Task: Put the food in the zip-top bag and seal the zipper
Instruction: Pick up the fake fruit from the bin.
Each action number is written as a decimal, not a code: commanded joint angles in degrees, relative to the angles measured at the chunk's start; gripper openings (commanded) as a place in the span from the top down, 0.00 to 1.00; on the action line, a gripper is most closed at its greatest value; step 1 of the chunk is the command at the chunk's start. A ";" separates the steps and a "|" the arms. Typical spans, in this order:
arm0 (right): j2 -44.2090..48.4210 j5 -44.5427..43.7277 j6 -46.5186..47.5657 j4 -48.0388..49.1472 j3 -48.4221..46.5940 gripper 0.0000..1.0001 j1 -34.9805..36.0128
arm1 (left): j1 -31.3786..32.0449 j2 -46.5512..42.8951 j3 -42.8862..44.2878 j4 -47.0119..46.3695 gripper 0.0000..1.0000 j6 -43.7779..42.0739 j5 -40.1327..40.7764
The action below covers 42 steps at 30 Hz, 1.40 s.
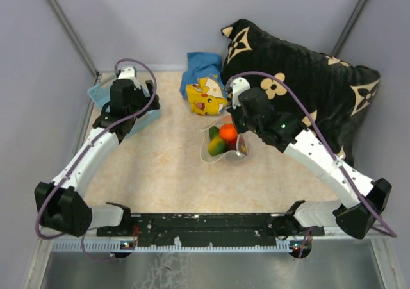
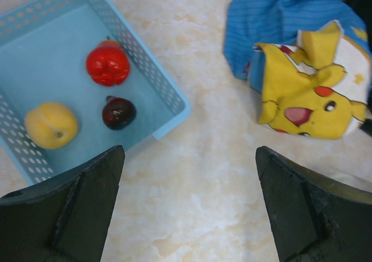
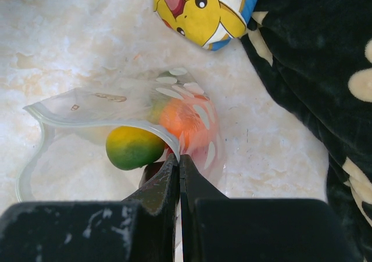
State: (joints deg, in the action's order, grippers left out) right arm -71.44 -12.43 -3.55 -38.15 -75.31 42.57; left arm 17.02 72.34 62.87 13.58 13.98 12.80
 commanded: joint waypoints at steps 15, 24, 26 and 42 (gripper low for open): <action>3.93 1.84 1.23 3.61 -0.06 1.00 -0.28 | -14.72 23.49 6.88 -14.59 0.03 -3.80 0.87; 4.26 1.75 1.88 3.46 -0.10 1.00 -0.27 | -17.87 35.90 15.71 -13.50 0.06 -5.24 -4.87; 4.24 1.76 1.80 3.36 0.00 1.00 -0.29 | -18.10 38.12 17.25 -13.38 0.06 -5.50 -5.35; 3.47 1.03 2.32 2.75 0.49 1.00 -0.27 | -20.35 51.58 27.15 -9.45 0.14 -6.60 -9.51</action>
State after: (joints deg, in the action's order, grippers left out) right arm -69.38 -10.85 -2.50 -37.85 -74.24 42.57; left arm -2.70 122.13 87.74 3.29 8.62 5.48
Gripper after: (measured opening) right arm 0.008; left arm 0.885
